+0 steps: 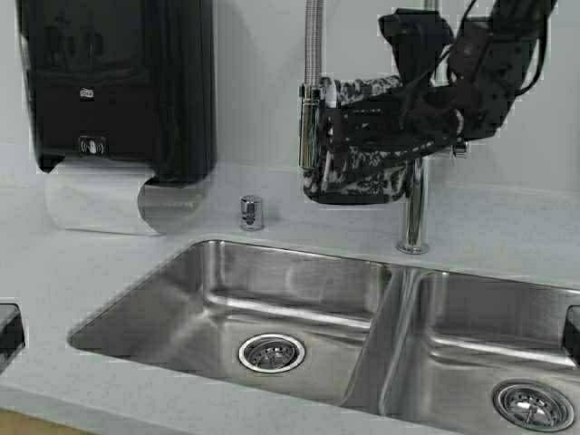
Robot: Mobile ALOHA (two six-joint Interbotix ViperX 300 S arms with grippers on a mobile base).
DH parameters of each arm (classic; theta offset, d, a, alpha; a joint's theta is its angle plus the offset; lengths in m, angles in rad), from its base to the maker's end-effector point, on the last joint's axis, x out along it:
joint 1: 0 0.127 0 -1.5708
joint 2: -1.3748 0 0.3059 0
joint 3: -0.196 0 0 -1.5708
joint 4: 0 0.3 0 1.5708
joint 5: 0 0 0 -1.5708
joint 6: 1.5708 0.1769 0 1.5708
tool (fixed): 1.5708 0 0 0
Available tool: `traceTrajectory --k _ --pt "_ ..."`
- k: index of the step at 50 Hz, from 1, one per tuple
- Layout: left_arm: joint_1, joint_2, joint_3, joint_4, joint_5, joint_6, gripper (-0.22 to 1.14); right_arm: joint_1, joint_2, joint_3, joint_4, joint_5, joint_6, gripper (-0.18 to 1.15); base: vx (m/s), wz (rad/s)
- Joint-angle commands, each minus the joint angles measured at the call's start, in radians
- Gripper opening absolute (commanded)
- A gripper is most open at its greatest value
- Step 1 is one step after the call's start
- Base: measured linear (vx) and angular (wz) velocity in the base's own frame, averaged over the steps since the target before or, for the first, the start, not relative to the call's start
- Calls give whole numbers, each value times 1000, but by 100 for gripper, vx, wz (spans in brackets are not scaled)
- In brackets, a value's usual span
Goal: Get the cloth and wipe up the spill under the wine glass
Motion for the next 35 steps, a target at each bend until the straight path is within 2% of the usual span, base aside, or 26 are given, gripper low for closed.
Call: traceTrajectory --k 1,13,18,23,32,35 --pt "2 5 -9 -2 -2 -2 3 3 8 -35 -2 -9 2 103 6 -1" --pt "0 -3 -9 -2 2 0 3 3 61 -72 -2 -9 2 102 5 -1" --pt "0 -6 -8 -2 3 0 3 3 74 -84 -2 -9 -2 94 2 0" --pt "2 -8 -8 -3 5 0 3 2 84 -97 -2 -8 -3 74 1 0" --pt "0 -8 -8 -2 5 0 3 2 94 -112 5 -2 -3 22 0 0" --pt "0 -9 -6 -2 6 0 3 3 92 -112 6 -2 -5 8 -1 0"
